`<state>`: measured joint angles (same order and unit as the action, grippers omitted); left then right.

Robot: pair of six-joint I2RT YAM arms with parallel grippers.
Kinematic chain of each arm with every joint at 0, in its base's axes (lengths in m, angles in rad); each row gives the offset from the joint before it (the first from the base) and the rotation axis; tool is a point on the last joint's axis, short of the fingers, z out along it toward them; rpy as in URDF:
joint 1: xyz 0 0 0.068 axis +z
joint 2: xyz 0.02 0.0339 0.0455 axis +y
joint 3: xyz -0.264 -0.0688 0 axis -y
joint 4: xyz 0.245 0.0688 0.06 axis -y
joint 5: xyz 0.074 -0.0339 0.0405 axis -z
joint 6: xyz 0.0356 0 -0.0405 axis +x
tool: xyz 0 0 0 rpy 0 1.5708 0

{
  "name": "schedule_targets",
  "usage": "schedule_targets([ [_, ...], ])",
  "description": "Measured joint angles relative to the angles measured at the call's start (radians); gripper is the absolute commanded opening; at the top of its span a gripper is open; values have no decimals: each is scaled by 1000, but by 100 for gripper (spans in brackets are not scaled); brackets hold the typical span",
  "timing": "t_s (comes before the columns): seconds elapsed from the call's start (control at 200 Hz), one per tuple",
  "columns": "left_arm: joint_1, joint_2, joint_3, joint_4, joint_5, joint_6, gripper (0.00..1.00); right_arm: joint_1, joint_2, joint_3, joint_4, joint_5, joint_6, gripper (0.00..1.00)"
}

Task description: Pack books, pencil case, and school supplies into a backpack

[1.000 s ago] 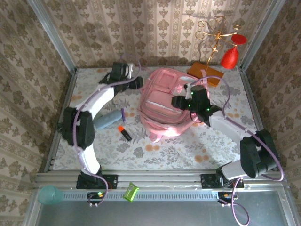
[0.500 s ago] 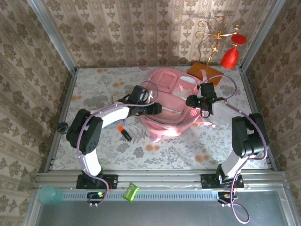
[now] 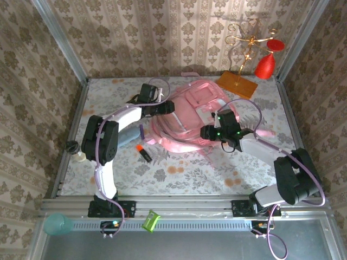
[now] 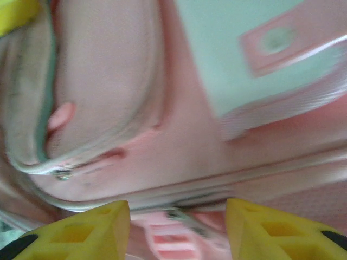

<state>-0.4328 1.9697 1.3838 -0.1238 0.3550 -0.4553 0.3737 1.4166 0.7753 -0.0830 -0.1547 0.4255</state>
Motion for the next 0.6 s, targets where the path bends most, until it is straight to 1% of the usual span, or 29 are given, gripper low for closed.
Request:
schedule_targets([
  [0.075, 1, -5, -5, -5, -2, 7, 62, -10, -27, 23, -73, 37, -63, 50],
  [0.19, -4, -37, -42, -4, -12, 14, 62, -13, -21, 38, -121, 29, -118, 45],
  [0.275, -5, -61, -57, -11, -18, 21, 63, -9, 12, 39, -142, 11, -149, 41],
  [0.43, -5, -72, -70, -14, -21, 31, 63, -6, 93, 61, -165, -25, -183, 43],
  [0.545, -5, -72, -76, -13, -22, 33, 63, -6, 125, 76, -161, -45, -194, 42],
  [0.6, -5, -72, -78, -10, -22, 33, 63, -6, 142, 86, -159, -59, -198, 38],
])
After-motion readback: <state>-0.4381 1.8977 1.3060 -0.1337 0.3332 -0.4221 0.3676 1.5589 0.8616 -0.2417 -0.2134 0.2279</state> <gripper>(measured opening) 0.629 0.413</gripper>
